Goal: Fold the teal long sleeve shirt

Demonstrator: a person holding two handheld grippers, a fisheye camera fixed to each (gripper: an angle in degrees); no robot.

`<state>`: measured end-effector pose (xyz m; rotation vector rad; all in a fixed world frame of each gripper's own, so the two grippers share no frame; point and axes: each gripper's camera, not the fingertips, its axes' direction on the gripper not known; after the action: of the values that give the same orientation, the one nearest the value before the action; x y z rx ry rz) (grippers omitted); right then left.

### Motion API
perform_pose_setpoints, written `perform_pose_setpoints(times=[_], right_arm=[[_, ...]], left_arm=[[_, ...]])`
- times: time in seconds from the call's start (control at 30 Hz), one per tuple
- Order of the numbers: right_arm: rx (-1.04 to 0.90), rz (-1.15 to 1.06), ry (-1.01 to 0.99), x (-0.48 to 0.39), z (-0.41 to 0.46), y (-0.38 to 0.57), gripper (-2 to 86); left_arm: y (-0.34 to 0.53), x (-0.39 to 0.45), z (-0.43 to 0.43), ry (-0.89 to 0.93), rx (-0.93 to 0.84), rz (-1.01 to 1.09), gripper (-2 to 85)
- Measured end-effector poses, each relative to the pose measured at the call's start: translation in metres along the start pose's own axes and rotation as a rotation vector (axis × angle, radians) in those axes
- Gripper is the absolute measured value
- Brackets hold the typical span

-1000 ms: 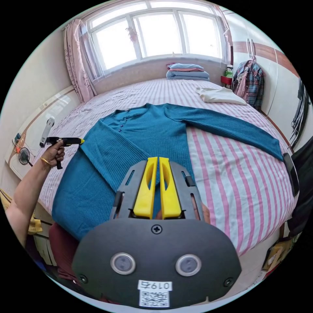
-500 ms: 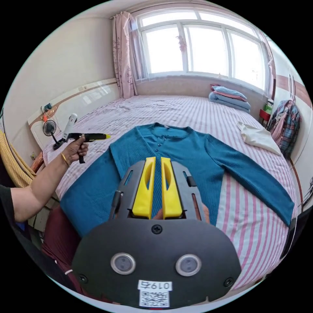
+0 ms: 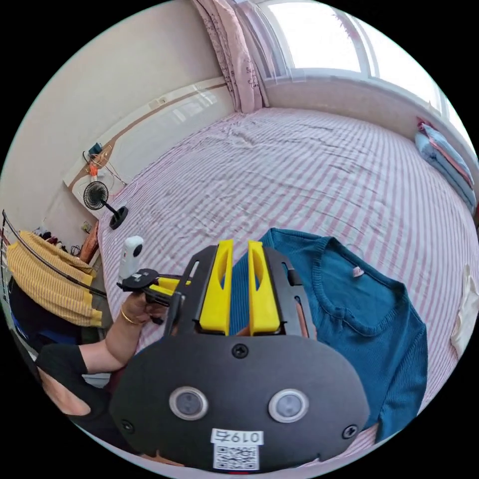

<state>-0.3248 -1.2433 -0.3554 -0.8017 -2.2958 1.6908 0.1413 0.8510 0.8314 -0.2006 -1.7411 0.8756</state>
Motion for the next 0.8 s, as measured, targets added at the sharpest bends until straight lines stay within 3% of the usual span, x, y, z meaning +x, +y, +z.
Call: perform_pose_setpoints(times=[0.3, 0.8], right_arm=[[-0.309, -0.086, 0.272, -0.006, 0.156, -0.172, 5.9], [-0.459, -0.072, 0.33, -0.013, 0.227, -0.324, 2.3]], left_arm=[[0.004, -0.036, -0.008, -0.027, -0.025, 0.023, 6.9], [0.01, -0.095, -0.024, 0.046, 0.001, -0.016, 5.9]])
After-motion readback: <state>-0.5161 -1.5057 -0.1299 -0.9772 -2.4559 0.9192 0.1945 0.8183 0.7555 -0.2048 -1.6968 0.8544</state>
